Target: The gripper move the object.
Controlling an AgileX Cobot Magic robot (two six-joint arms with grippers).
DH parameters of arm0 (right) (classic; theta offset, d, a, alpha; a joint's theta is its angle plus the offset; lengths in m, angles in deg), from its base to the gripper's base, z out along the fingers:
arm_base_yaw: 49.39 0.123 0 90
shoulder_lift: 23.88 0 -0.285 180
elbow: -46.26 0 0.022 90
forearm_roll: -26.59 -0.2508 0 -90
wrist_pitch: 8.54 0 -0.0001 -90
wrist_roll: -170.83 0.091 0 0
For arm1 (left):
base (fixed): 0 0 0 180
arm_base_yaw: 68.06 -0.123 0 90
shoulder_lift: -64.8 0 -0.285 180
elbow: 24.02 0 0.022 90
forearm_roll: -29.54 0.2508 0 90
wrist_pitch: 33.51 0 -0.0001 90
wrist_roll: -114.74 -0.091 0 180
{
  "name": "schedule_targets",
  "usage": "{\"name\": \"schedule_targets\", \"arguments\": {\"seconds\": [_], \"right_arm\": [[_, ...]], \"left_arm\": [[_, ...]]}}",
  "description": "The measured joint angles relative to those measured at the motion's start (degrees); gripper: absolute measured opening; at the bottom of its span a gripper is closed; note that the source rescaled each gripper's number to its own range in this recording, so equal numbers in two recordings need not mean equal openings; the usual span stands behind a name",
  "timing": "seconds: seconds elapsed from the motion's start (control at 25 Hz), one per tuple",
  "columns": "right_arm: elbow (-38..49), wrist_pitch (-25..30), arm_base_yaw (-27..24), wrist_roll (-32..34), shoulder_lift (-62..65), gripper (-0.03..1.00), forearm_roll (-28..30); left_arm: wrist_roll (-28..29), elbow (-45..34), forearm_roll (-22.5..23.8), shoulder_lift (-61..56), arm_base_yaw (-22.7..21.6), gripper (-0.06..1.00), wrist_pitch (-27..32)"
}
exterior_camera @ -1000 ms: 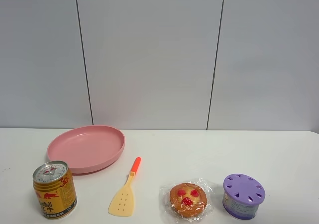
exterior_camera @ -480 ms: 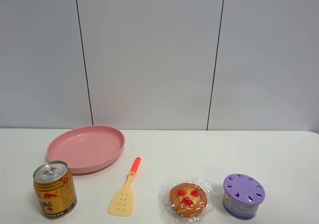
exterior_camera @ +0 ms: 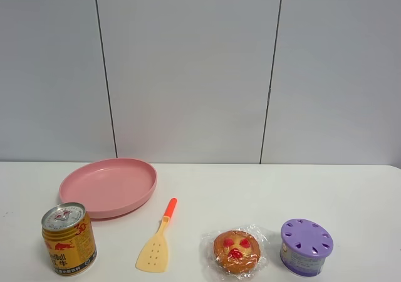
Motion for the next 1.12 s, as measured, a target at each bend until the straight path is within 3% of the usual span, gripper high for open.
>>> {"name": "schedule_targets", "arguments": {"seconds": [0.44, 1.12], "right_arm": [[3.81, 4.34, 0.0, -2.15, 0.0, 1.0, -1.63], [9.13, 0.18, 0.0, -2.37, -0.02, 1.0, -2.34]], "left_arm": [[0.0, 0.0, 0.0, 0.0, 0.0, 1.0, 0.0], [0.0, 0.0, 0.0, 0.0, 0.0, 1.0, 0.0]]}}
